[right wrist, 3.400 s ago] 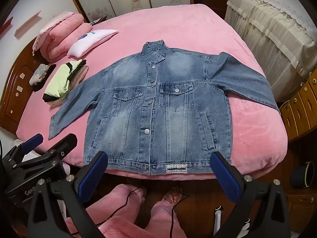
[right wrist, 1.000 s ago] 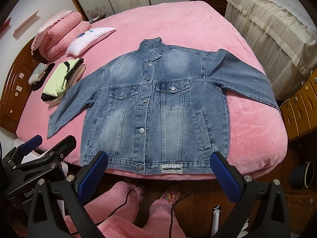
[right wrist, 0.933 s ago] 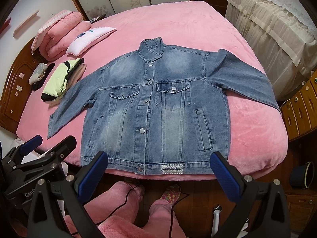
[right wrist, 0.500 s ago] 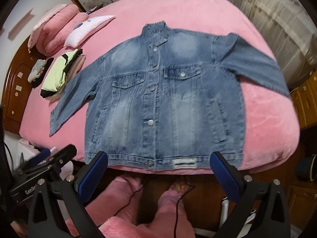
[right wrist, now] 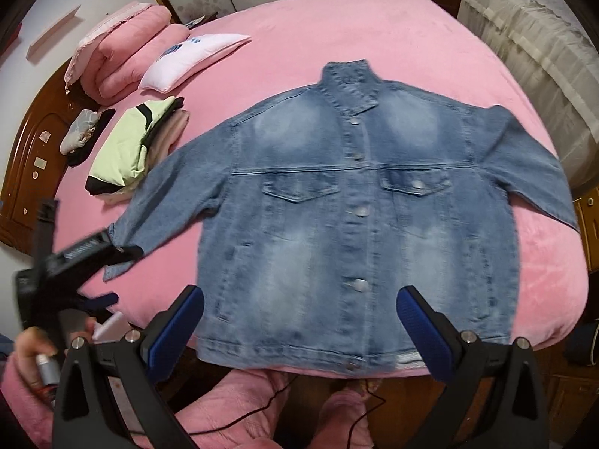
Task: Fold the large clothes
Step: 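Grasp the cuff of the jacket sleeve with the left gripper and lift it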
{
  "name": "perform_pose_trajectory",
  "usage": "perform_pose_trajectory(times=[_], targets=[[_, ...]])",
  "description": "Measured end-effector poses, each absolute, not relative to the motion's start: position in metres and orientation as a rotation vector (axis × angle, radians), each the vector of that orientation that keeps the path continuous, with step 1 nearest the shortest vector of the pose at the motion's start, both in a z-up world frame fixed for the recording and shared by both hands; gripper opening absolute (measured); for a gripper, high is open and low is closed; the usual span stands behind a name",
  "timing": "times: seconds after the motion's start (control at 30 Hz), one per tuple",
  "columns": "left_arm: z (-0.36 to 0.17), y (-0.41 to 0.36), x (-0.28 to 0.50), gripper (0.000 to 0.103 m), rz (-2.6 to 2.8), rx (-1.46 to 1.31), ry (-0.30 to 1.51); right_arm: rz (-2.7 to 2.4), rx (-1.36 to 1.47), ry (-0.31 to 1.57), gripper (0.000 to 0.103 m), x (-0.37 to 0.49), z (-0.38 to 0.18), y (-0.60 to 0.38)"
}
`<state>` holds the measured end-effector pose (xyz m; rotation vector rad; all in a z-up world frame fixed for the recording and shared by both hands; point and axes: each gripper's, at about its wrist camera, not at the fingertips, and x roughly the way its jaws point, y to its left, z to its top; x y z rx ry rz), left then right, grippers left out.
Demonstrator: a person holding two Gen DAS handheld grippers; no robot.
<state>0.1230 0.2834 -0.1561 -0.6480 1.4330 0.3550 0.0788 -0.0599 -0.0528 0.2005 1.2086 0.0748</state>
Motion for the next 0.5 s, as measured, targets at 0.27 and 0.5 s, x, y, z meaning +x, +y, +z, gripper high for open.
perform_pose_trajectory(times=[0.27, 0.5], targets=[[-0.222, 0.402, 0.135, 0.102, 0.576, -0.950, 1.508, 0.097, 0.144, 1.286, 0.103, 0.127, -0.072, 0.021], [-0.265, 0.490, 0.137, 0.102, 0.818, -1.145, 1.432, 0.117, 0.091, 1.364, 0.103, 0.148, -0.083, 0.076]])
